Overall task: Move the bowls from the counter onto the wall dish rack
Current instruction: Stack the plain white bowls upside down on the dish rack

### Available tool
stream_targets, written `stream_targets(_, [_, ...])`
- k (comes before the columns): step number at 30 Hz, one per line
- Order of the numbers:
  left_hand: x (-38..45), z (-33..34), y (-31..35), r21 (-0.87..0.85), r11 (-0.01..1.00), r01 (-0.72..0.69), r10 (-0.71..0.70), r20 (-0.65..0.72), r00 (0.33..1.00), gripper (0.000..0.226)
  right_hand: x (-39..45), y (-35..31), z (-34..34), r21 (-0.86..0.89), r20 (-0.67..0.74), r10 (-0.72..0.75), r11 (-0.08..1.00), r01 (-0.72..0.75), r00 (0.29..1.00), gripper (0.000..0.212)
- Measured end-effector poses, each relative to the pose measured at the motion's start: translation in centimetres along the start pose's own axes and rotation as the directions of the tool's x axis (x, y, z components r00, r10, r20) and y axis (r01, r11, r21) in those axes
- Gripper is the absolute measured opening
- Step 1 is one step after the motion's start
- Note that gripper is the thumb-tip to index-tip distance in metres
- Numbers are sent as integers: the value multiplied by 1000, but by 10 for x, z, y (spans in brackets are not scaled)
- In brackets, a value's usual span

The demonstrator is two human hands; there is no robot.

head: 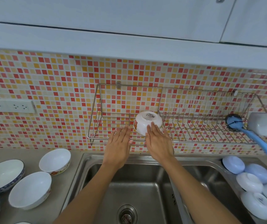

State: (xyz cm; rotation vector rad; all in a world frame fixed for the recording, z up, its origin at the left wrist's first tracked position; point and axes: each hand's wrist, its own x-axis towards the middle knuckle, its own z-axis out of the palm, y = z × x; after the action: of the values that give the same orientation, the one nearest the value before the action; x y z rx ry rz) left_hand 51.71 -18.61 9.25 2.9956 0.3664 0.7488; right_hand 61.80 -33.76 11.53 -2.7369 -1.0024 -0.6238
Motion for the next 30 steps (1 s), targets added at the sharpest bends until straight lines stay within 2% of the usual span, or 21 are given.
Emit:
stream_targets(4, [1,0,0,1,1000,-4,4,-4,1000,60,1,1,-6,13,87,-21,1000,20,996,81])
stream_targets(7, [1,-2,3,-6,1000,2,-1,11,1000,59,2,3,-8,-2,123,-13,1000,14,992,67])
stream_targets(10, [-1,-7,8,9,1000,27,-27,30,999,59,1,3,-8,3,124,17,1000,-18,992,56])
stream_targets(15, [-18,-7,13,43,995,89,-90,24,996,58,-5,-1,-7,34,79,26,999,-29,997,56])
stream_targets(18, [-30,-6,13,5,993,118,-118,49,992,58,-15,-2,-2,69,46,28,997,-31,999,57])
stream_targets(20, [-44,-10,15,-41,991,127,-124,62,990,59,-30,-11,0,142,-2,44,989,-43,999,59])
stream_targets(22, [-66,-10,14,-89,984,151,-144,85,986,59,-49,-27,3,305,-41,38,952,-24,998,59])
stream_targets(24, [-95,-4,6,-147,960,238,-221,122,968,58,-67,-48,4,523,-39,16,852,7,999,57])
stream_targets(26, [-130,6,-9,-183,915,359,-334,154,930,58,-85,-72,9,642,-22,-33,766,39,999,54])
stream_targets(28, [-164,10,-30,-202,859,470,-444,163,881,57,-103,-96,23,677,42,-102,734,47,994,52])
stream_targets(30, [-191,6,-53,-201,799,567,-543,162,824,54,-116,-121,41,723,190,-163,690,-26,968,51])
